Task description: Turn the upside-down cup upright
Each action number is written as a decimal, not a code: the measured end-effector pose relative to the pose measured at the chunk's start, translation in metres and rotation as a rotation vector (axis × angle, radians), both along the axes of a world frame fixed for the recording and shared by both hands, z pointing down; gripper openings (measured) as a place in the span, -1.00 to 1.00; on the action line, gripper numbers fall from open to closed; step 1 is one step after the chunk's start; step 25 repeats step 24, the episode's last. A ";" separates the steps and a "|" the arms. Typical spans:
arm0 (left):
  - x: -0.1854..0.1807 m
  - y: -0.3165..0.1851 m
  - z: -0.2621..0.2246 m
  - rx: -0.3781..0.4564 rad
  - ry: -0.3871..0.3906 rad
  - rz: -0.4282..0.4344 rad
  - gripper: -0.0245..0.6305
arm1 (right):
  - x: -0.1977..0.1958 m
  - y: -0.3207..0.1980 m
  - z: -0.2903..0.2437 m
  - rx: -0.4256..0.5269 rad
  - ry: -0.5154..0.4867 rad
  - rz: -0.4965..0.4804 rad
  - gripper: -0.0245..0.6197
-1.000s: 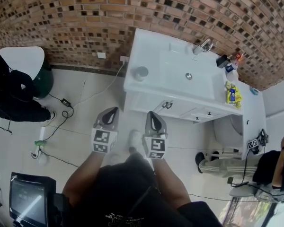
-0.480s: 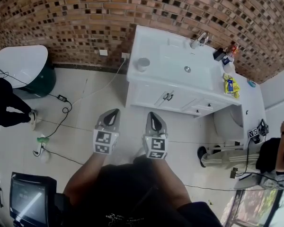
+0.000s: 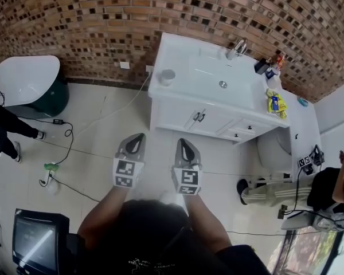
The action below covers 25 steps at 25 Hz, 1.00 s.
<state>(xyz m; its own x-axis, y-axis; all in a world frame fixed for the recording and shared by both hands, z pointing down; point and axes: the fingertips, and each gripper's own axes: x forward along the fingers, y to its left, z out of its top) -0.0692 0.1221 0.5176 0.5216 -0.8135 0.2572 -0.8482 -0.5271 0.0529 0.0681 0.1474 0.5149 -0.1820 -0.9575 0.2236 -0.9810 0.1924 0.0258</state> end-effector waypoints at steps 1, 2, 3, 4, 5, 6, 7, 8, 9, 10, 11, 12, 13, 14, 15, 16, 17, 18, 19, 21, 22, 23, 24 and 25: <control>0.003 0.002 -0.001 0.006 0.000 0.000 -0.94 | 0.001 0.002 0.000 -0.001 0.004 -0.003 -0.89; 0.005 0.005 -0.002 0.010 -0.001 0.000 -0.94 | 0.002 0.004 -0.001 0.000 0.006 -0.007 -0.89; 0.007 0.008 -0.003 0.013 -0.002 0.000 -0.94 | 0.002 0.007 -0.001 0.003 0.008 -0.012 -0.89; 0.009 0.011 -0.004 0.016 -0.002 0.000 -0.94 | 0.003 0.009 -0.003 0.007 0.010 -0.014 -0.89; 0.010 0.013 -0.005 0.019 0.000 -0.001 -0.94 | 0.004 0.010 -0.004 0.011 0.012 -0.014 -0.89; 0.011 0.015 -0.007 0.021 0.002 -0.003 -0.94 | 0.005 0.011 -0.005 0.017 0.014 -0.015 -0.89; 0.012 0.017 -0.008 0.023 0.003 -0.005 -0.94 | 0.006 0.012 -0.006 0.024 0.015 -0.016 -0.89; 0.013 0.019 -0.008 0.025 0.001 -0.008 -0.94 | 0.007 0.013 -0.006 0.028 0.015 -0.018 -0.89; 0.013 0.021 -0.009 0.025 -0.001 -0.010 -0.94 | 0.007 0.015 -0.007 0.027 0.013 -0.021 -0.89; 0.013 0.023 -0.008 0.025 -0.003 -0.012 -0.94 | 0.006 0.017 -0.008 0.025 0.009 -0.023 -0.89; 0.014 0.024 -0.008 0.023 -0.004 -0.013 -0.94 | 0.006 0.019 -0.009 0.023 0.007 -0.024 -0.89; 0.015 0.025 -0.008 0.022 -0.004 -0.013 -0.94 | 0.007 0.020 -0.010 0.024 0.007 -0.024 -0.89; 0.017 0.025 -0.008 0.021 -0.004 -0.013 -0.94 | 0.008 0.021 -0.010 0.026 0.009 -0.023 -0.89; 0.019 0.025 -0.008 0.022 -0.004 -0.013 -0.94 | 0.010 0.021 -0.011 0.028 0.011 -0.023 -0.89; 0.021 0.026 -0.007 0.023 -0.005 -0.013 -0.94 | 0.013 0.022 -0.010 0.030 0.013 -0.024 -0.89; 0.023 0.027 -0.007 0.023 -0.004 -0.014 -0.94 | 0.015 0.023 -0.010 0.032 0.013 -0.024 -0.89; 0.025 0.028 -0.005 0.022 -0.001 -0.015 -0.94 | 0.017 0.024 -0.010 0.033 0.013 -0.024 -0.89; 0.026 0.029 -0.004 0.020 0.003 -0.017 -0.94 | 0.018 0.025 -0.010 0.035 0.013 -0.023 -0.89; 0.026 0.029 -0.004 0.018 0.008 -0.018 -0.94 | 0.018 0.026 -0.010 0.036 0.013 -0.023 -0.89; 0.025 0.029 -0.005 0.018 0.009 -0.019 -0.94 | 0.016 0.027 -0.011 0.036 0.013 -0.024 -0.89; 0.024 0.030 -0.006 0.019 0.009 -0.019 -0.94 | 0.015 0.028 -0.011 0.036 0.014 -0.025 -0.89; 0.023 0.030 -0.007 0.018 0.009 -0.020 -0.94 | 0.013 0.028 -0.012 0.037 0.014 -0.026 -0.89; 0.022 0.030 -0.007 0.018 0.009 -0.020 -0.94 | 0.012 0.029 -0.012 0.037 0.015 -0.026 -0.89; 0.022 0.030 -0.007 0.018 0.009 -0.020 -0.94 | 0.012 0.029 -0.012 0.037 0.015 -0.026 -0.89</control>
